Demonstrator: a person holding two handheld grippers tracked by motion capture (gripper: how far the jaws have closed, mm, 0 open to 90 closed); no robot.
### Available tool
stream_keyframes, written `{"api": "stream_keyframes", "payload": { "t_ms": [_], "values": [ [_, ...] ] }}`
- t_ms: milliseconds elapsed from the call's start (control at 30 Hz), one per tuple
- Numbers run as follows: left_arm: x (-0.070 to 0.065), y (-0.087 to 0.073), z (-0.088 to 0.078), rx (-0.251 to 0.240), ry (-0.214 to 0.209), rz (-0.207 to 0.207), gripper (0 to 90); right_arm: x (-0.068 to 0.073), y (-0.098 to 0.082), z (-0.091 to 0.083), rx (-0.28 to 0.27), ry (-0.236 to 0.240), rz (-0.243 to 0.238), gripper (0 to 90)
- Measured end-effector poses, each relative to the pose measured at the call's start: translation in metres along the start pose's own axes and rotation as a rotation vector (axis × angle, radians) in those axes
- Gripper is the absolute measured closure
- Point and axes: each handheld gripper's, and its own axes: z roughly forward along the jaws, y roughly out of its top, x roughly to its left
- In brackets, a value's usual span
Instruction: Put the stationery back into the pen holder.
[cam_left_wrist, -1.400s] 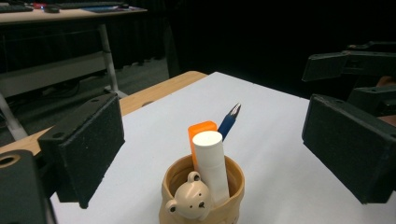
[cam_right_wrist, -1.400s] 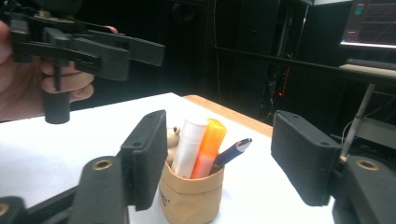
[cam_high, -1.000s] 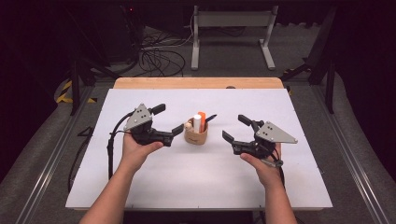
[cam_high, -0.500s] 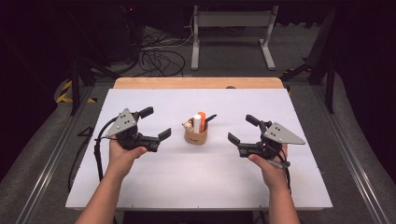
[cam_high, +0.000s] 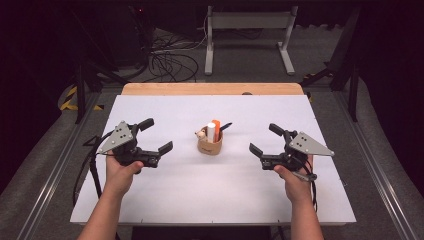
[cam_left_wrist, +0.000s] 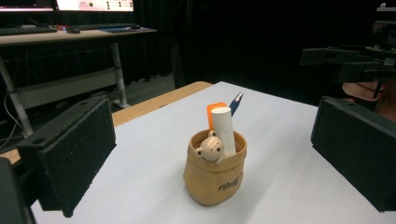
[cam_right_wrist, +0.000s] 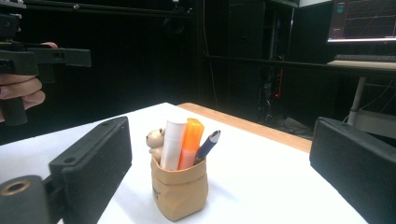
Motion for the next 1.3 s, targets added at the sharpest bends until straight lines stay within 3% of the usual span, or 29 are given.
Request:
{"api": "stream_keyframes", "payload": {
  "t_ms": [600,900,1300],
  "values": [
    [0.005,-0.013,-0.024,-0.008,0.007,-0.017,0.8,-0.013,-0.005,-0.016,0.007,-0.02,0.033,5.1],
    [0.007,-0.017,-0.027,-0.005,0.004,-0.026,0.8,-0.019,-0.007,-0.023,-0.004,-0.026,0.061,5.4],
    [0.008,-0.019,-0.026,-0.001,-0.004,-0.021,0.7,-0.02,-0.008,-0.022,-0.003,-0.024,0.057,5.2]
  ]
}}
